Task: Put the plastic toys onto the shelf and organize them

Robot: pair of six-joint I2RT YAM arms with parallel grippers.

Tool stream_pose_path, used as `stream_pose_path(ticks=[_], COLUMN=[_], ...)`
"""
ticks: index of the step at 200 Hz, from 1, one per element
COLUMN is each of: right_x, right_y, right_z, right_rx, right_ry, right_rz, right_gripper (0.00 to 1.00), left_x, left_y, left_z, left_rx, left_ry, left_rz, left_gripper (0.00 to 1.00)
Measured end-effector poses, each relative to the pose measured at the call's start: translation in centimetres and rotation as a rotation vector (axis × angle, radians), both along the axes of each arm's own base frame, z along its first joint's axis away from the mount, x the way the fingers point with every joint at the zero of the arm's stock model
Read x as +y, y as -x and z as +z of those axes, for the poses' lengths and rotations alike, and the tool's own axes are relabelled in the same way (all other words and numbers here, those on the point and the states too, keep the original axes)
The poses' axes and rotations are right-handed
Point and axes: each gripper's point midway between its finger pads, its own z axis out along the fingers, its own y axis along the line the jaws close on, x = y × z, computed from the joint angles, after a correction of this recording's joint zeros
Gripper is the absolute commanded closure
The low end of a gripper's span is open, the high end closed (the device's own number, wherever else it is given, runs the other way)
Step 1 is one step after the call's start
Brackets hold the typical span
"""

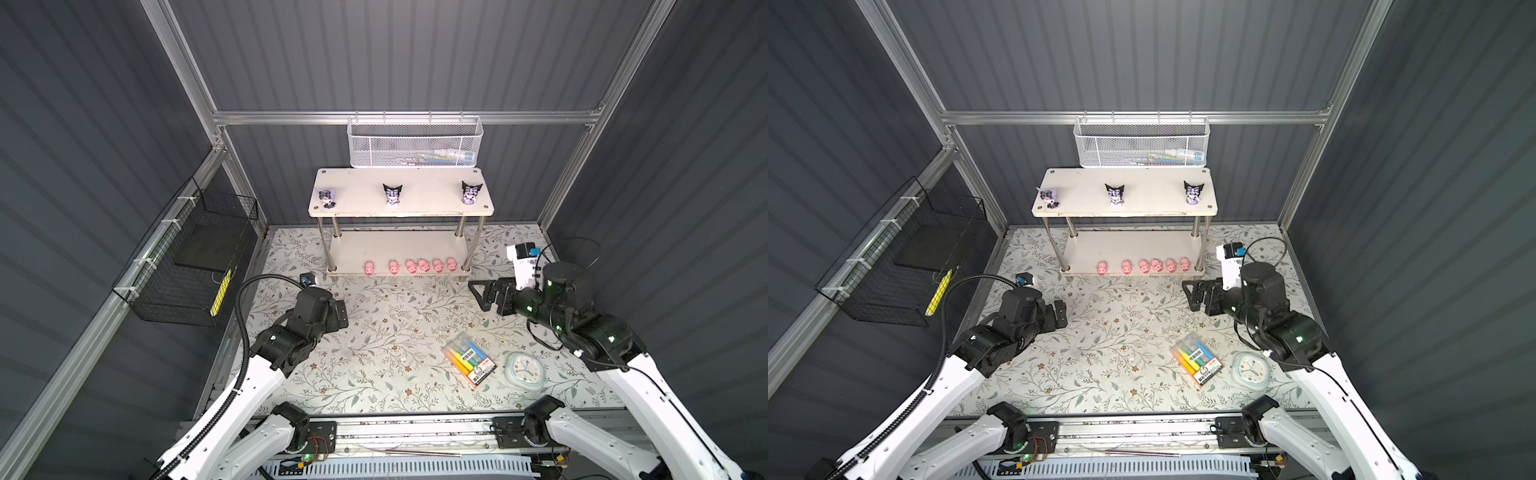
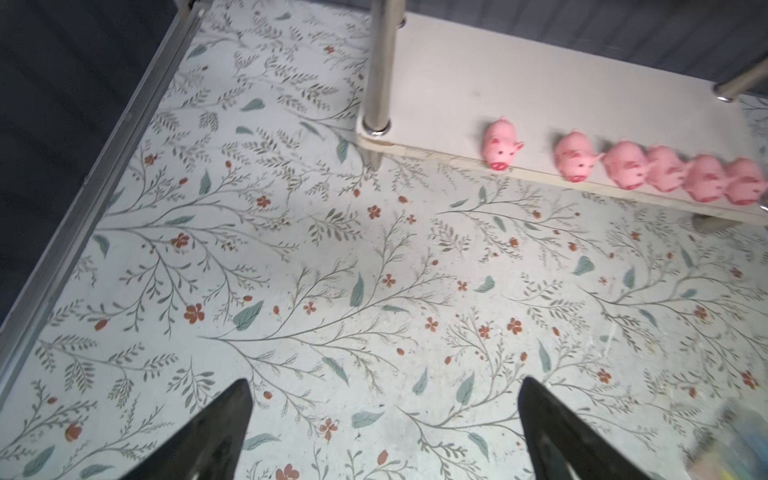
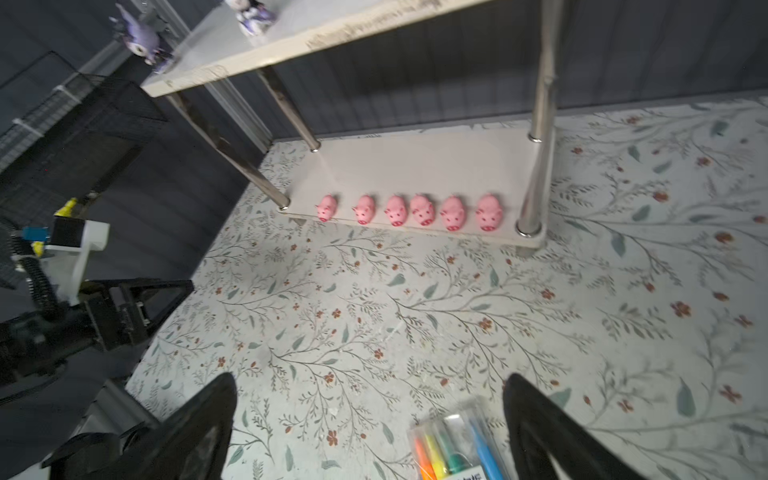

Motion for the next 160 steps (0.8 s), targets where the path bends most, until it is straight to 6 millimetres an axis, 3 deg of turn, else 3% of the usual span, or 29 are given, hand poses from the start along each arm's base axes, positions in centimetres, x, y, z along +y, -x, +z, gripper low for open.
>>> stream_pose_path(ticks=[41, 68, 122, 160], right_x=[-3.7, -5.9, -9.1, -10.8], right_y=[0.6, 0.5, -1.1, -2.4], right_z=[-8.5, -12.1, -13.5, -14.5], right_rx=[0.147, 0.206, 0.196, 0.216], right_ry=[0.135, 0.219, 0.297, 0.342], right_rz=[-0.176, -0.282, -0.46, -0.547], right_gripper=[0.01, 0.01, 0.01, 0.01], left_x=[1.9, 3.5, 6.8, 8.1], left_y=[-0.9, -2.3, -3.1, -4.1], left_z=[-2.8, -4.2, -6.1, -6.1], left_rx=[0.057, 0.079, 0.026, -0.048], left_ry=[-0.013, -0.014, -0.08, -0.133], left_rz=[0.083, 0.153, 0.267, 0.319], left_gripper=[0.0, 0.0, 0.0, 0.0])
